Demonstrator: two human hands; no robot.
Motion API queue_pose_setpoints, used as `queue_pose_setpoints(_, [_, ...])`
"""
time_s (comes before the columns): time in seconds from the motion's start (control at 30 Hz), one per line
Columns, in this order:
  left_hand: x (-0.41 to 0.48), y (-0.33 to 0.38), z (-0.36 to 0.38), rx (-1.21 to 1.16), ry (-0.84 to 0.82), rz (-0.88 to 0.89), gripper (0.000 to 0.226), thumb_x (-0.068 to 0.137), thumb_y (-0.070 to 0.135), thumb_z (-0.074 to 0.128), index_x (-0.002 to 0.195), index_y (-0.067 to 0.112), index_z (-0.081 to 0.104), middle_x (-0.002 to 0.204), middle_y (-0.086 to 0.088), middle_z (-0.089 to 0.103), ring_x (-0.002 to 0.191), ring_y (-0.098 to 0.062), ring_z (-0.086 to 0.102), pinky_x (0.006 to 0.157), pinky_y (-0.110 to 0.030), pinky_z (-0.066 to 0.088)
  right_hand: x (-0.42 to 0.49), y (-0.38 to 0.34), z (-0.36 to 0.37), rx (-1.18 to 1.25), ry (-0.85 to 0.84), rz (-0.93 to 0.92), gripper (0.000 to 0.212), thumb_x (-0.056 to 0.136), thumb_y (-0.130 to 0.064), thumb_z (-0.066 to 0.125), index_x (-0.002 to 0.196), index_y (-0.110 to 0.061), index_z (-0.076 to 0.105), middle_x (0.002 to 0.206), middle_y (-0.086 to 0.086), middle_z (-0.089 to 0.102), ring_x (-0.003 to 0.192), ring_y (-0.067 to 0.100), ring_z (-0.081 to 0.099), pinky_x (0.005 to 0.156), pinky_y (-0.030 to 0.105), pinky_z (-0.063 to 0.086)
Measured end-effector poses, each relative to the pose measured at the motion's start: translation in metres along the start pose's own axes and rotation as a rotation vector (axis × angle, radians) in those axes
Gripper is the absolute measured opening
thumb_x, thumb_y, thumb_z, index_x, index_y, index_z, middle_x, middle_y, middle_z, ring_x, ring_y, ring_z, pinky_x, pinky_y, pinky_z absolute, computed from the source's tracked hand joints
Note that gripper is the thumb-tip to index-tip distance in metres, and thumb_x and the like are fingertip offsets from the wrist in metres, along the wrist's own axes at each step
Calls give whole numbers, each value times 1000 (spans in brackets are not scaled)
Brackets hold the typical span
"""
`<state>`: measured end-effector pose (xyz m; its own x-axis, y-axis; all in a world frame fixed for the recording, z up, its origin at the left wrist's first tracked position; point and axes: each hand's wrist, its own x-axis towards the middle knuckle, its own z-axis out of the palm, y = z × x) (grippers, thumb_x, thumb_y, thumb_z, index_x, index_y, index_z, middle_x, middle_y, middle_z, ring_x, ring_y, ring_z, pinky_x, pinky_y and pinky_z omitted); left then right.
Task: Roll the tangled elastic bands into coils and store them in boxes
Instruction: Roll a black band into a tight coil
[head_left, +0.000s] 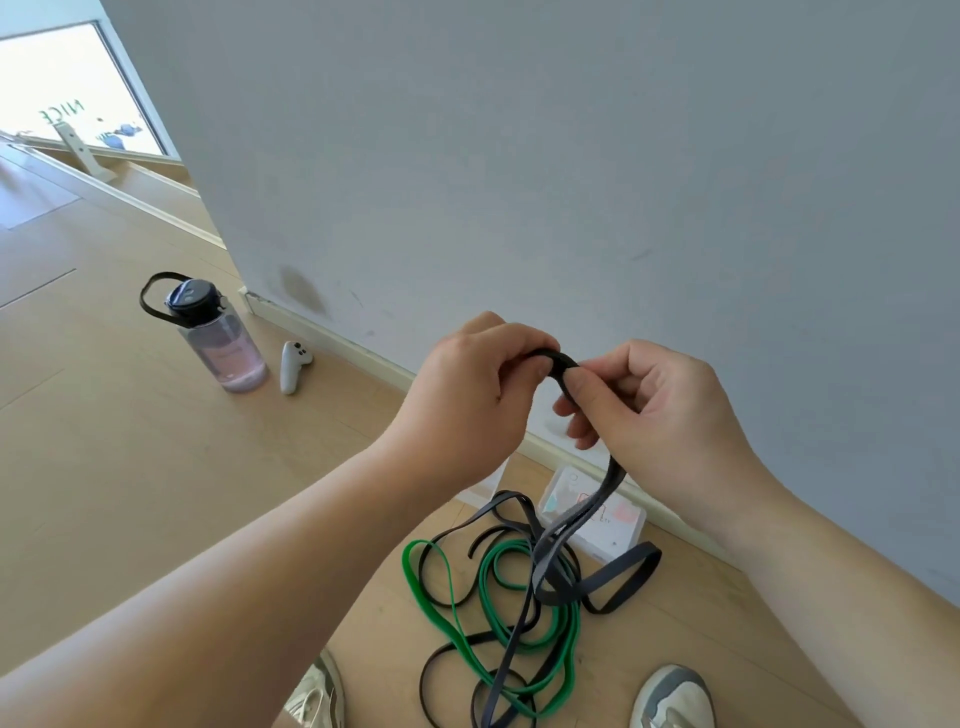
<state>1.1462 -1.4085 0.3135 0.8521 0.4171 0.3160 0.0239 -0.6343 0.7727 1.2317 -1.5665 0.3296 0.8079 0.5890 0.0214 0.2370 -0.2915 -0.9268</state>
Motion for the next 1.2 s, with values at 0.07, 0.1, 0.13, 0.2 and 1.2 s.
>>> queue_pose_setpoints(0.07, [-1, 1, 4, 13, 100, 20, 19, 97, 10, 66, 108, 17, 79, 88, 8, 61, 73, -1, 56, 67, -5, 39, -2, -3, 1, 147, -12, 32, 6, 96, -13, 70, 93, -10, 74, 82, 7, 79, 73, 29, 76, 73, 43, 64])
queue_pose_setpoints(0.1, [-4, 2, 6, -2, 133, 28, 18, 96, 9, 67, 107, 17, 79, 86, 6, 61, 72, -3, 57, 66, -6, 39, -3, -4, 1, 208, 4, 44, 6, 96, -12, 70, 92, -8, 75, 83, 10, 79, 74, 32, 76, 74, 44, 63])
queue_pose_setpoints(0.13, [-7, 5, 9, -41, 153, 35, 17, 94, 9, 70, 107, 16, 80, 85, 4, 62, 72, -5, 58, 65, -9, 41, -3, -4, 1, 264, 30, 53, 7, 95, -11, 71, 91, -6, 75, 82, 13, 79, 74, 34, 75, 73, 44, 63])
queue_pose_setpoints(0.2, [-14, 9, 15, -174, 155, 19, 16, 90, 7, 77, 103, 15, 81, 82, -2, 64, 70, -13, 63, 65, -22, 51, -2, -4, 0, 333, 80, 68, 8, 94, -10, 72, 90, -5, 76, 79, 16, 77, 69, 32, 74, 71, 40, 62])
queue_pose_setpoints(1.2, [-10, 6, 17, 160, 152, 222, 11, 100, 19, 60, 109, 13, 66, 95, 3, 59, 74, -21, 61, 60, -44, 54, -1, -8, -7, 493, 29, 165, 27, 74, -19, 79, 94, -2, 75, 92, 21, 78, 91, 35, 77, 89, 43, 61])
